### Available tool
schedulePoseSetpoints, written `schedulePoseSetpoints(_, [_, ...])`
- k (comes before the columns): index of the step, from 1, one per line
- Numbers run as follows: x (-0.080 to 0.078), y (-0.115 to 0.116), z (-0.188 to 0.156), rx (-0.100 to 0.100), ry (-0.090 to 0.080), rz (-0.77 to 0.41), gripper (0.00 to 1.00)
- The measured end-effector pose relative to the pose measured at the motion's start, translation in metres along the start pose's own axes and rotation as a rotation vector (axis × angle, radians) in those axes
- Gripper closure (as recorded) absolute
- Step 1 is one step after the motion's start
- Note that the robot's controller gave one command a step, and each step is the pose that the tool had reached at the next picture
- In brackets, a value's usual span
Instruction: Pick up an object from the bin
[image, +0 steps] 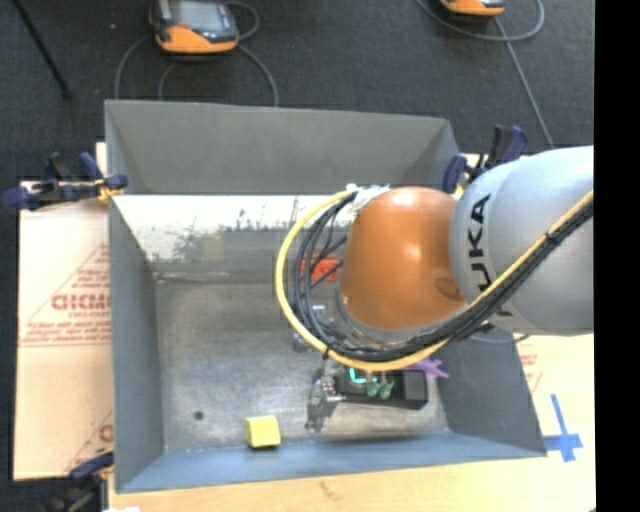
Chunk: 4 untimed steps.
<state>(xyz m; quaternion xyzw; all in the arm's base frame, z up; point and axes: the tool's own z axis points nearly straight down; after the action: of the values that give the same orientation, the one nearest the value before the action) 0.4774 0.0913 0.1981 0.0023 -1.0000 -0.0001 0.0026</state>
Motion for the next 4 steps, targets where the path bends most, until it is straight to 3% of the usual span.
schedulePoseSetpoints(1, [-0.002,0.000,-0.003,-0.001,-0.008,0.004,0.00])
schedulePoseSetpoints(2, [-0.010,-0.051,0.052,0.001,-0.011,-0.115,0.00])
schedulePoseSetpoints(3, [-0.034,-0.141,0.052,0.004,-0.009,-0.158,0.00])
schedulePoseSetpoints(4, [-0.009,-0.128,0.083,0.000,-0.008,-0.179,0.00])
